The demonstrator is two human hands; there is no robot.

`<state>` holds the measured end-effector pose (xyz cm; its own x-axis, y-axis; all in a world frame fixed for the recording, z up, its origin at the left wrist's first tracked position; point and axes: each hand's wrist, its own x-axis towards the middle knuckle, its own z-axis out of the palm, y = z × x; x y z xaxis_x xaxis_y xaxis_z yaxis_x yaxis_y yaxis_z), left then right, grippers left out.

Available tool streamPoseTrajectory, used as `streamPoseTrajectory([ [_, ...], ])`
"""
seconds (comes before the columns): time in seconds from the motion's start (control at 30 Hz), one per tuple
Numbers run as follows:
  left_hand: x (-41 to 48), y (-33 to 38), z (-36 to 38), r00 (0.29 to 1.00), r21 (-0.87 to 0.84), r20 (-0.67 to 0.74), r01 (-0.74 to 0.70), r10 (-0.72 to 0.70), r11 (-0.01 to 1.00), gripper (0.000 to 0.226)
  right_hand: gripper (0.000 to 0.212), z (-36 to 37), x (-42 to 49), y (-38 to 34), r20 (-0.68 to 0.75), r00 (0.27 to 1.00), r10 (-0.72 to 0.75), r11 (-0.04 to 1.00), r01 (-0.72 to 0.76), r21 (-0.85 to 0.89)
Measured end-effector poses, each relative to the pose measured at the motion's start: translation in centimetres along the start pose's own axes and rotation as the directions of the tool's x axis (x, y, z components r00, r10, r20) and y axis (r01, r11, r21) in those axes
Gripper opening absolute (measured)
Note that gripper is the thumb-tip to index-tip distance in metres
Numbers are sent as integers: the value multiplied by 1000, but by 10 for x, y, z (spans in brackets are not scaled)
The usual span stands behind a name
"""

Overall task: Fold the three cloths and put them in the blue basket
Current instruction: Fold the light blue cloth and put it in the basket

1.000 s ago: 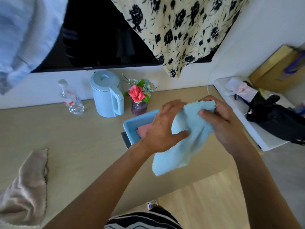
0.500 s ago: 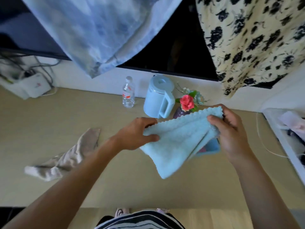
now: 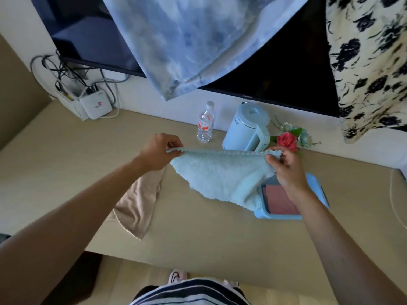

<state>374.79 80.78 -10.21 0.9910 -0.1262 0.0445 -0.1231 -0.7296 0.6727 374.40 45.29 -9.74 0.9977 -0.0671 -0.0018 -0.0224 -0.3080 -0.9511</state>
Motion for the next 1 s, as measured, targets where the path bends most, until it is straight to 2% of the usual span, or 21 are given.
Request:
streamPoseTrajectory([
  [0.17,-17,8,-22,979,-3,-147,-146,144,989,8,22,-2,-25,-18,29,998,-59,996,57,69],
  [0.23,-33,7,-27,963,1,-116,-244,243,970,12,21,-5,-42,-20,93,995,-40,997,34,69],
  [0.33,-64,-13,-17,954,-60,33,-296,299,953,18,23,-6,-74,-3,195,979,53,997,-62,41],
  [0.4,-87,-37,3,954,-53,151,-253,258,966,21,27,-1,-95,23,266,954,137,989,-146,14],
  [0.47,-111,-61,31,957,-5,258,-135,132,991,10,27,10,-116,52,337,915,220,975,-214,-55],
  [0.63,-151,-106,97,890,-22,456,23,-11,999,18,17,35,-155,129,429,814,392,919,-328,-217],
  [0.73,-156,-113,116,872,14,483,80,-76,997,13,9,45,-166,154,381,807,450,892,-389,-229],
  [0.83,-144,-111,124,887,-14,459,67,-53,998,11,17,49,-164,167,262,826,498,867,-464,-184],
  [0.9,-130,-110,127,901,-40,431,65,-41,997,11,15,50,-158,171,184,831,525,851,-507,-140],
  [1.0,-107,-107,132,930,-66,348,149,-117,987,12,9,54,-146,178,64,837,544,838,-539,-82],
])
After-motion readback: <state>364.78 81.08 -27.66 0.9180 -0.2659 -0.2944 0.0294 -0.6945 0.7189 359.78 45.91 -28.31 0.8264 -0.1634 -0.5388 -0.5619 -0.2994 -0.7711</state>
